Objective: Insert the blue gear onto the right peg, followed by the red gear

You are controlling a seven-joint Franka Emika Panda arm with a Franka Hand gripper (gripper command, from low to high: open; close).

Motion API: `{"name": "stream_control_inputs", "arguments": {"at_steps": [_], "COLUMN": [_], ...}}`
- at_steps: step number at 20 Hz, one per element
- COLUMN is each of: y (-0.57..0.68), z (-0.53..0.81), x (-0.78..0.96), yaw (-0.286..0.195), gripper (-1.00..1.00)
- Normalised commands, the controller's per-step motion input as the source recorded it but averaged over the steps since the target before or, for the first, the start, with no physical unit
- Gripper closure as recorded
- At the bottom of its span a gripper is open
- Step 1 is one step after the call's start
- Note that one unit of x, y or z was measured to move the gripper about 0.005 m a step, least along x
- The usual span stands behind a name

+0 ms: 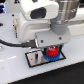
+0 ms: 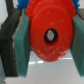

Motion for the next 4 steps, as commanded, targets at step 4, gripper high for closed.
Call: {"name": "stream_control_inputs", "arguments": {"at_steps": [4], "y": [0.00], "z": [-0.03], "x": [0.02], "yaw": [0.000], "gripper": [-1.00]}}
